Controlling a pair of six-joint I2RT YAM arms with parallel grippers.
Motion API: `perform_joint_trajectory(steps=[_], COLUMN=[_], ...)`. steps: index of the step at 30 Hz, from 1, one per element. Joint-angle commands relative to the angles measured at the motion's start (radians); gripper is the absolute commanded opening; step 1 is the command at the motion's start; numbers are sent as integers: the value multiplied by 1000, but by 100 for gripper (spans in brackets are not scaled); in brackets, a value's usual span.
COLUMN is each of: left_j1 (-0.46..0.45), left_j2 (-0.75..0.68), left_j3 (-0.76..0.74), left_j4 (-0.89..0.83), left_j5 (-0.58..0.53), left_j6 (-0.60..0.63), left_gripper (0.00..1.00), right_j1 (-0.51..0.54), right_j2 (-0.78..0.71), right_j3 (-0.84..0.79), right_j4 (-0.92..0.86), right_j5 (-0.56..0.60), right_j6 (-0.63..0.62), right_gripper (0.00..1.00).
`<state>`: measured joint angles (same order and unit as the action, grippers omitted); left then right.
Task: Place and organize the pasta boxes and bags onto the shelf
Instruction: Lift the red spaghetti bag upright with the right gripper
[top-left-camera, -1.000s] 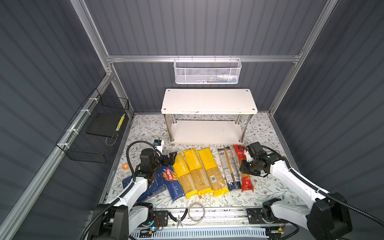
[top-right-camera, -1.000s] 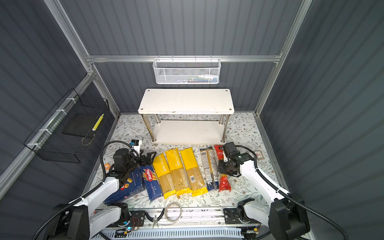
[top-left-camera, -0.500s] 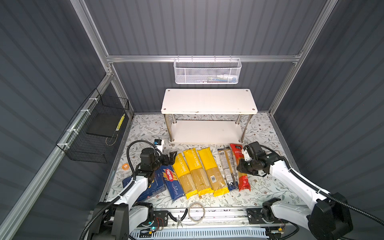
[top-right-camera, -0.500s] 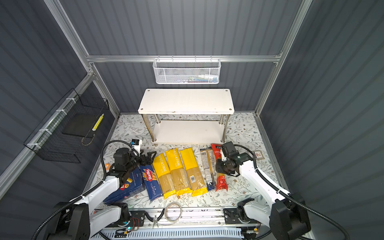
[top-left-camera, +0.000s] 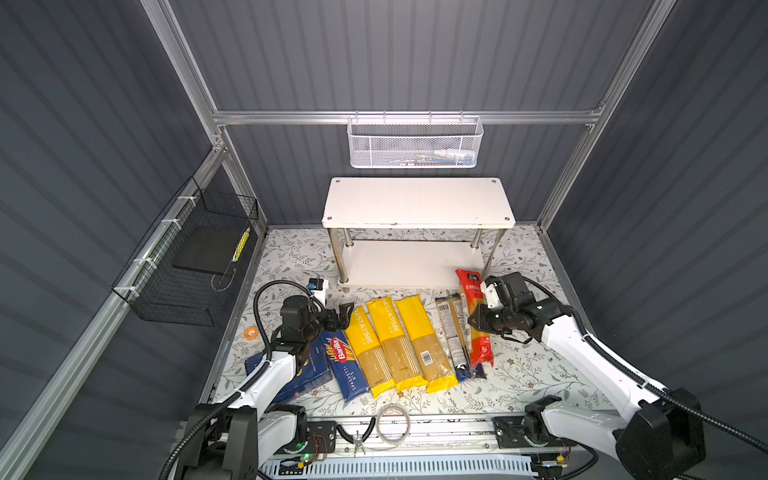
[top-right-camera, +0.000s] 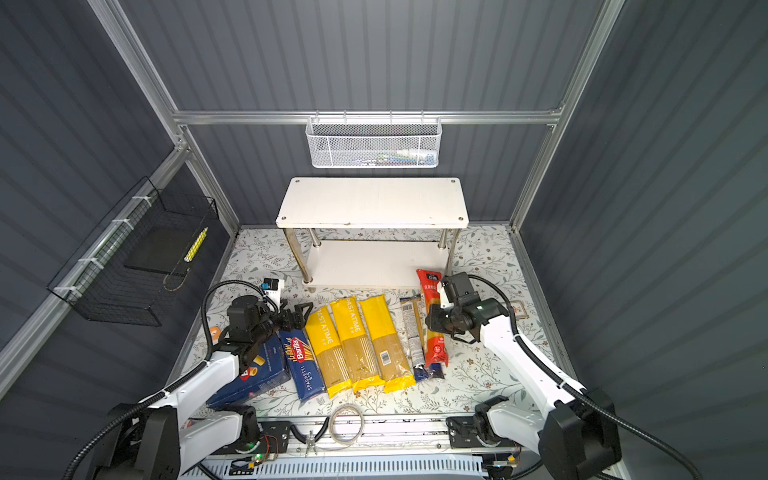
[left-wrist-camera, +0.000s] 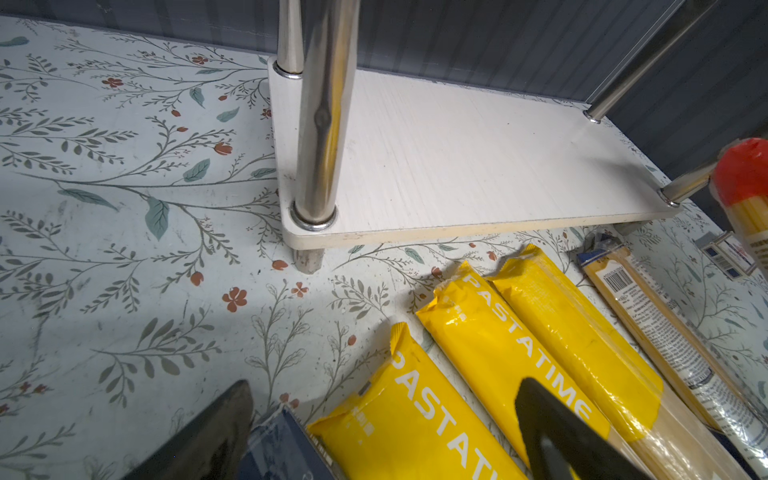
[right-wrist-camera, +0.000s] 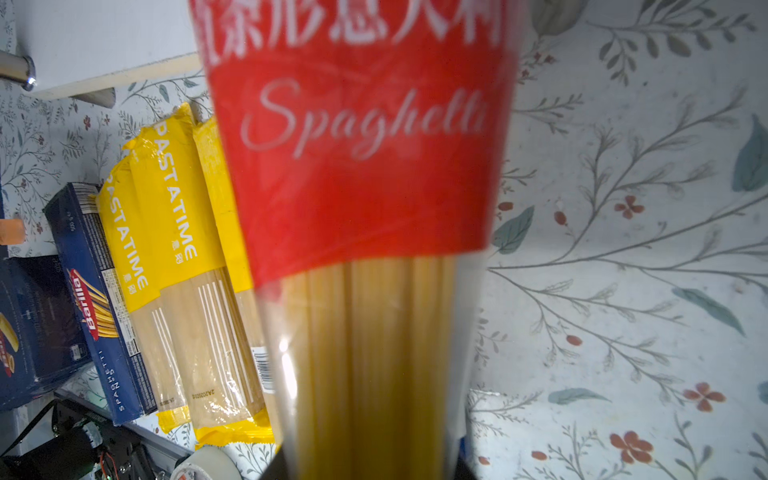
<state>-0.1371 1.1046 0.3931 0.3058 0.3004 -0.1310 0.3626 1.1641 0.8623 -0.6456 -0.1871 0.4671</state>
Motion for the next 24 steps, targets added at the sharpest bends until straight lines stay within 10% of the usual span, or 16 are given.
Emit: perform_joint_trajectory(steps=[1,24], left_j1=[-6,-6], left_j2=[5,5], left_j3=[30,30], left_j4=[-11,-13], left_j5=[11,8], left_j6=[22,20], left_gripper=[99,99], right_j1=[4,2], right_j2=[29,272], right_j3=[99,262], right_j4=[96,252], right_j5=[38,193], right_j6=[-29,-58], right_gripper=[23,22])
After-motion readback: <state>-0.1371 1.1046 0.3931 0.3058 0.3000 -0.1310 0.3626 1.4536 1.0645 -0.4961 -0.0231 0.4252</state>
